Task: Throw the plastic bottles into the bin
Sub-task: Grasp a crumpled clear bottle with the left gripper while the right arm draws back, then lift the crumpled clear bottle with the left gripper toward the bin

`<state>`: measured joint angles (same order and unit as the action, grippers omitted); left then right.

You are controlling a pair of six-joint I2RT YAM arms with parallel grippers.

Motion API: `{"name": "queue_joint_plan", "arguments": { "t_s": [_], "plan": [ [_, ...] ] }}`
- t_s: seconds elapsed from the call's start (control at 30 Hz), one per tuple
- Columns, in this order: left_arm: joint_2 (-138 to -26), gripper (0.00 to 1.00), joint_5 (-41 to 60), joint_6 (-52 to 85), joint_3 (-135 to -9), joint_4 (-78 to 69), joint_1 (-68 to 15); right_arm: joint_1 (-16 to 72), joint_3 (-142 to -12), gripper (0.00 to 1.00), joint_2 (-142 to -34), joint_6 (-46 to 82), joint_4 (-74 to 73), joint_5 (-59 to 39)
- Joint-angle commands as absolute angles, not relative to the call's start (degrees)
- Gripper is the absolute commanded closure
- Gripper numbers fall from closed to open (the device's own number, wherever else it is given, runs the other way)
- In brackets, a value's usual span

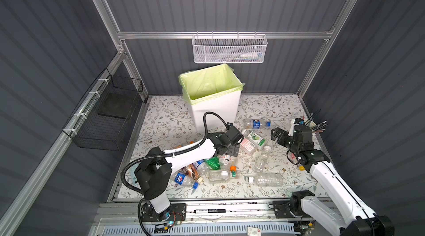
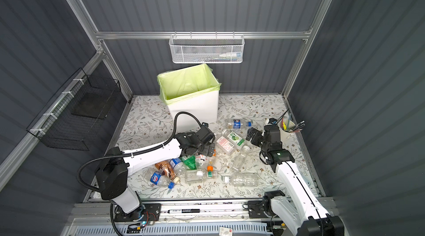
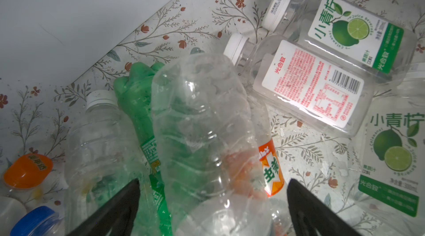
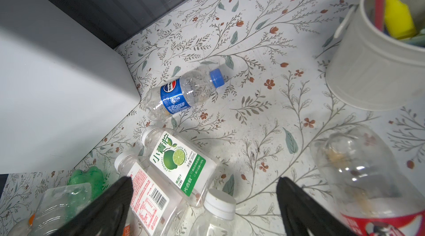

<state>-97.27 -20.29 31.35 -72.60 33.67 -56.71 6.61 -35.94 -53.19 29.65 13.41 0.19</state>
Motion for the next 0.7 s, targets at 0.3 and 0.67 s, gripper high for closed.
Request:
{"name": "queue_joint_plan", "arguments": {
  "t_s": [0.3,0.67],
  "plan": [
    [-100.0,0.01,-18.0,31.8,-74.5,35.3,-57.2,5.9,-34.5,0.01,-52.5,30.6,14.0,-0.7],
    [-101.3,0.09,-15.7,32.4,-74.5,34.4,-57.2,5.3,-33.7,0.01,-51.0,30.8,14.3,-0.4]
  ]
}}
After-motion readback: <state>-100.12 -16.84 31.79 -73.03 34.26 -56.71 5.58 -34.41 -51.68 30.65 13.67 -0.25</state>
